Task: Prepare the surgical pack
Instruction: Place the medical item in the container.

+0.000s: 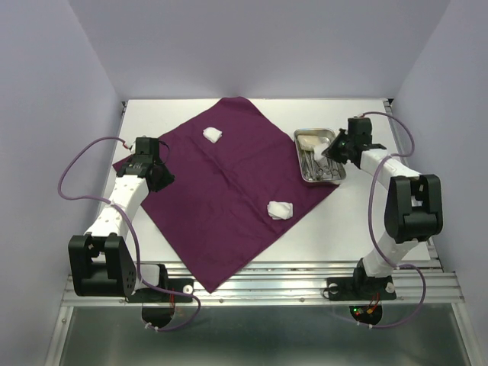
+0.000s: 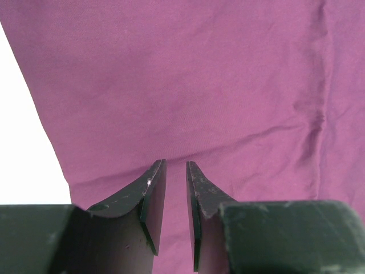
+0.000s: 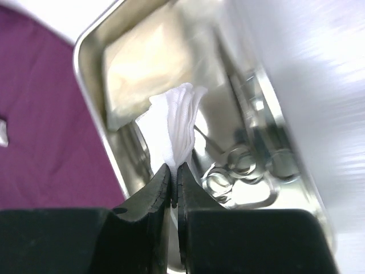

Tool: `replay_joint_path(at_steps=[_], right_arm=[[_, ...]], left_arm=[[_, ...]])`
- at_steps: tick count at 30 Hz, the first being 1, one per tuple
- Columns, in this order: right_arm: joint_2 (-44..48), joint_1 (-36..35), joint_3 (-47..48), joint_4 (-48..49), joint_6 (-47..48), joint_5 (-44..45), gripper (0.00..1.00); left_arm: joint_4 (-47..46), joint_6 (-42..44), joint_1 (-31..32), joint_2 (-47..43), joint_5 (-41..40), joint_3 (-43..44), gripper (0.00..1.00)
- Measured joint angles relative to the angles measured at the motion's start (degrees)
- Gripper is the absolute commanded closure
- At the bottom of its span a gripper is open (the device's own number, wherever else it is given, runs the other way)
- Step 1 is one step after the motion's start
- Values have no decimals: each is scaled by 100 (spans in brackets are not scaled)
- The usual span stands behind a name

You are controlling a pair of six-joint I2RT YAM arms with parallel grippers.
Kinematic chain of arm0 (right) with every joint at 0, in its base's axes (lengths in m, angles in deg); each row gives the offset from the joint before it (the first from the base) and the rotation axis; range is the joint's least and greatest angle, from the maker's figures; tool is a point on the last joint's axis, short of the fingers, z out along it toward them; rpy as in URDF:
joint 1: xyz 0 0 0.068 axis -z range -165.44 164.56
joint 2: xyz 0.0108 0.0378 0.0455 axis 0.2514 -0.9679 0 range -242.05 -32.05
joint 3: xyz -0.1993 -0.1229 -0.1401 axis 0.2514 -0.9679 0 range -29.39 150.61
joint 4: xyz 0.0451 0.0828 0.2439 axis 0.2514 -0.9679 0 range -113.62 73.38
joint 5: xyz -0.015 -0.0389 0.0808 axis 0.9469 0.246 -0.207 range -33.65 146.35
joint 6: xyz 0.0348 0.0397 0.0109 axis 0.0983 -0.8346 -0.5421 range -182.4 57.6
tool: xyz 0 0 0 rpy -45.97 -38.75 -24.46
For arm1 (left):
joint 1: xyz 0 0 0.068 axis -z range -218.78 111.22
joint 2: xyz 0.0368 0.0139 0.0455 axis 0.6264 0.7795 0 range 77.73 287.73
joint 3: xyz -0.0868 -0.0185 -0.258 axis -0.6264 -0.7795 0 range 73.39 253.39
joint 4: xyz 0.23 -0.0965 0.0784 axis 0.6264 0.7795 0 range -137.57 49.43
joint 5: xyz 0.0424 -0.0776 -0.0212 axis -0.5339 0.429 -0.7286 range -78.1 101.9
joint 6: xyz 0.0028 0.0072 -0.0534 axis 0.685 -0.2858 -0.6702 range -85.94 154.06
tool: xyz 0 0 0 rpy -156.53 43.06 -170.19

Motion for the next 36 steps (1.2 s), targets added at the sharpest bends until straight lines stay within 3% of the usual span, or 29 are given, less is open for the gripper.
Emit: replay_joint_path(at_steps=[8, 19, 33, 35, 36], right_arm=[[-109, 426, 498, 0, 160, -57, 98], [-1405, 446, 1587, 48, 258, -195, 98], [-1867, 511, 1753, 4, 264, -166, 96], [-1867, 520, 1753, -2, 273, -125, 93], [-1867, 522, 1753, -2, 275, -114, 81]], left_arm=[[-26, 0, 0, 0, 15, 0, 68], [-28, -2, 0, -2, 15, 0, 68], [-26, -4, 0, -2, 15, 0, 68], [-26, -4, 0, -2, 17, 0, 68], [-26, -4, 0, -2, 17, 0, 68]])
